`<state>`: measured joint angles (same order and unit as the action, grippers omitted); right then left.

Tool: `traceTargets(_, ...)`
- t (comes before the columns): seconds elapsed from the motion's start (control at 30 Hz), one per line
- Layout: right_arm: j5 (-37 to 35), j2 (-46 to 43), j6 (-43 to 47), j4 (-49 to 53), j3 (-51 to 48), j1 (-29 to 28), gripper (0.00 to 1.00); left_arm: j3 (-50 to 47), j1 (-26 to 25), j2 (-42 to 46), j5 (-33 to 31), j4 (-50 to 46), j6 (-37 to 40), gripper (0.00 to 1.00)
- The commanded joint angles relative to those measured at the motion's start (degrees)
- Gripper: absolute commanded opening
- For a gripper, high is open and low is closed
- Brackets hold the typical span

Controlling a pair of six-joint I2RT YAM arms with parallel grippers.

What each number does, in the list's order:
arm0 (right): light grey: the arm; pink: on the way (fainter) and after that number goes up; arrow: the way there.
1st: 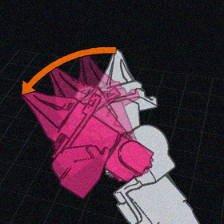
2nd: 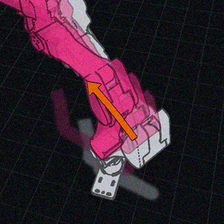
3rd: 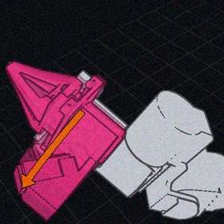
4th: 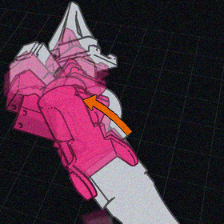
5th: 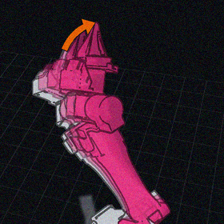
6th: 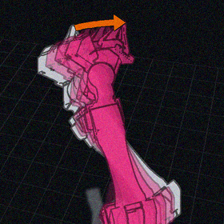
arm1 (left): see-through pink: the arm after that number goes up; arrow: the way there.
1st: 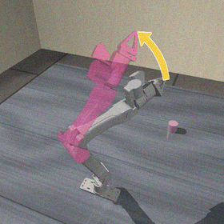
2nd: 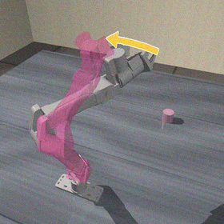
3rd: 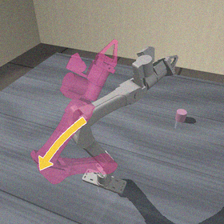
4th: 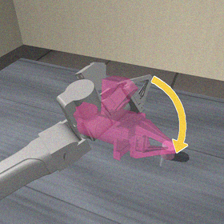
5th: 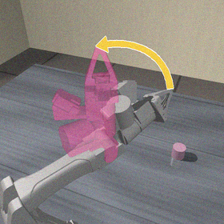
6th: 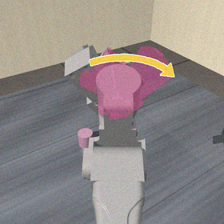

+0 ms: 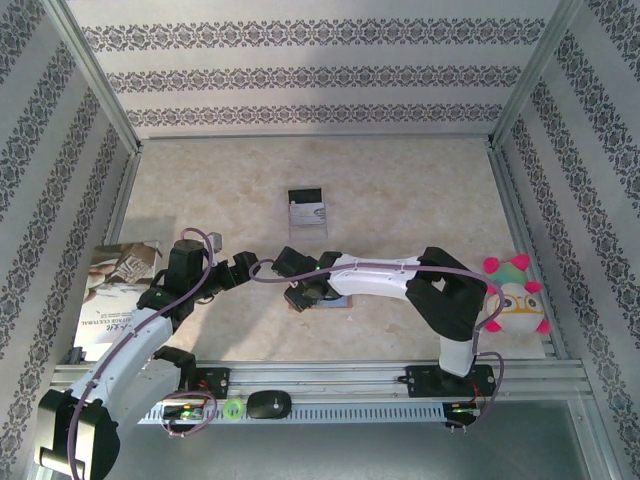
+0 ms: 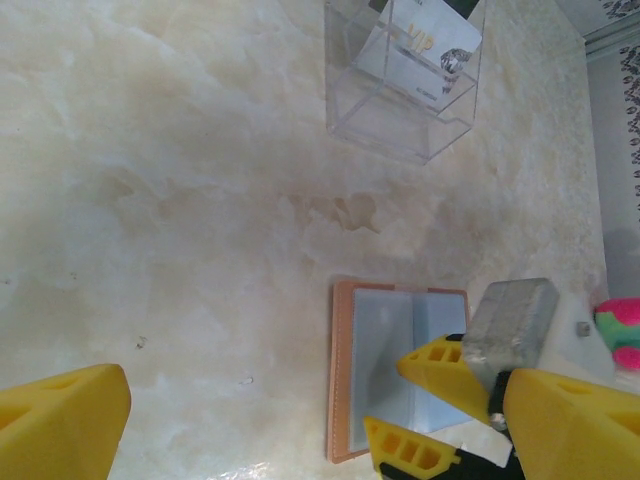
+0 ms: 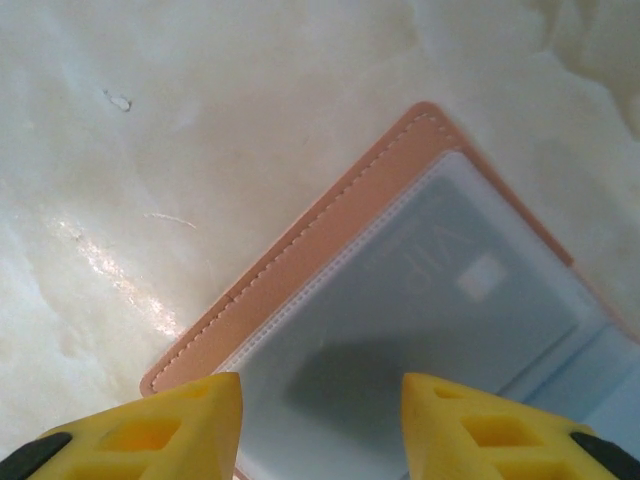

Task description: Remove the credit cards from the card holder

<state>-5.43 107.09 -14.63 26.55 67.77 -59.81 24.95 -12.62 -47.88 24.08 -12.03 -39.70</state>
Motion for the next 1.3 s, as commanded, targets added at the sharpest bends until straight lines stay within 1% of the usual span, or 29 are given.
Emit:
traceTargets(0.0,-0.7,1.8,1.0,2.9,1.7,-0.5,0.47,-0.7,0.8,0.5,-0.5,0.8,0.4,0.96)
traceTargets(0.13,-1.6,3.4,1.4,3.8,2.0,-0.8,0.46,-0.6,0.8,0.3,-0.4,0.8,0.5,0.96)
traceTargets(0.2,-1.5,3.6,1.3,3.8,1.8,-0.9,0.43,-0.7,0.8,0.4,-0.3,1.0,0.5,0.96)
traceTargets(0.27,-1.2,3.5,1.1,3.0,1.1,-0.9,0.35,-0.8,0.8,0.3,0.0,1.2,0.5,0.95)
traceTargets(0.3,-1.2,3.3,0.9,2.7,0.8,-0.8,0.29,-0.8,0.8,0.3,0.2,1.4,0.6,0.94)
traceTargets(0.37,-0.9,3.0,0.8,1.9,0.4,-0.7,0.21,-1.1,0.8,0.1,0.9,2.0,0.6,0.92)
traceTargets(0.43,-0.9,2.4,0.6,0.6,-0.2,-0.7,0.11,-1.1,0.8,-0.1,1.5,2.3,0.5,0.88)
traceTargets(0.53,-0.6,1.0,0.3,-1.7,-1.3,-0.3,0.01,-1.8,0.6,-0.6,2.5,3.6,-0.2,0.83)
traceTargets(0.7,2.6,-3.2,-1.3,-9.1,-5.4,1.2,0.0,-2.6,-2.1,-3.1,2.4,5.4,-0.9,0.75)
traceTargets(0.8,4.4,-5.4,-2.8,-13.2,-7.7,2.1,0.0,-3.1,-4.5,-5.3,1.7,7.4,-1.5,0.71)
traceTargets(0.87,5.8,-6.9,-4.1,-15.8,-9.3,2.6,0.0,-2.9,-7.2,-7.5,0.6,8.7,-1.7,0.67)
traceTargets(0.93,6.8,-7.9,-5.1,-17.7,-10.4,3.0,0.0,-2.3,-9.7,-9.8,-0.6,9.9,-1.7,0.6)
traceTargets(1.13,8.1,-8.9,-7.3,-20.7,-12.7,3.5,0.0,-0.3,-14.8,-18.6,-1.8,15.1,-1.8,0.3)
traceTargets(1.27,8.7,-9.3,-7.8,-21.7,-13.9,3.6,0.0,1.6,-17.4,-23.5,-1.8,17.9,-1.6,0.18)
